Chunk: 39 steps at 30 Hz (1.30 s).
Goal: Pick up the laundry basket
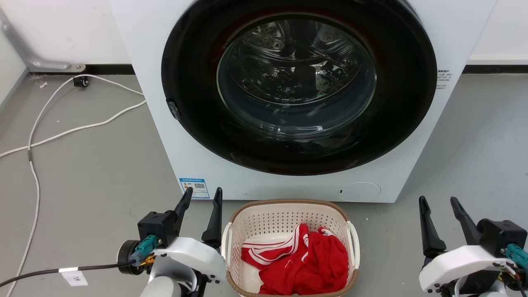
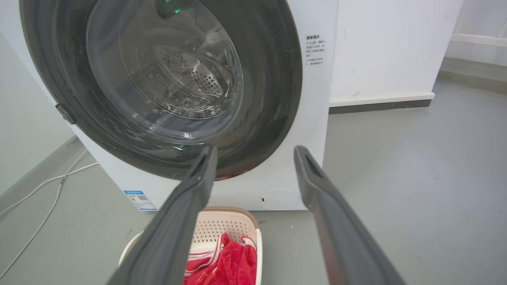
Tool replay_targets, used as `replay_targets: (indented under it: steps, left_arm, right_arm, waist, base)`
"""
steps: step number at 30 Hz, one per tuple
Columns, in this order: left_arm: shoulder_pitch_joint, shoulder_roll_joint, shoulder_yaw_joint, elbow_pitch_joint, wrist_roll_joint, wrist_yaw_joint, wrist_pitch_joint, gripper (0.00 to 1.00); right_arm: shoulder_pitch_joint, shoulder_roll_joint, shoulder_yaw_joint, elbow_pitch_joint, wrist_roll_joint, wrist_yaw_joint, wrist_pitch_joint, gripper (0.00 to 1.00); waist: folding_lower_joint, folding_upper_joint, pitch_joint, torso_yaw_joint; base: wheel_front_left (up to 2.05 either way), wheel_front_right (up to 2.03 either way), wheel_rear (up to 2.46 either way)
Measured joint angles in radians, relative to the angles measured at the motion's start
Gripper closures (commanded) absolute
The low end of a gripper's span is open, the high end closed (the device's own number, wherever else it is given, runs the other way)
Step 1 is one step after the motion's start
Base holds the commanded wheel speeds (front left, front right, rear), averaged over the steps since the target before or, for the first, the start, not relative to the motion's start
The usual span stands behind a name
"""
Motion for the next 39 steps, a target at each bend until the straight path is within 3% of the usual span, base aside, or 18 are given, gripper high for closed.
replay_targets:
  steps: [39]
  left_arm:
    - [-0.008, -0.036, 0.020, 0.048, 0.226, -0.023, -0.071, 0.00]
  right_arm:
    - [-0.009, 0.000, 0.004, 0.041, -0.199, 0.000, -0.089, 0.00]
  waist:
    - [-0.0001, -0.0001, 0.006, 0.003]
  base:
    - [0.00, 0.00, 0.00]
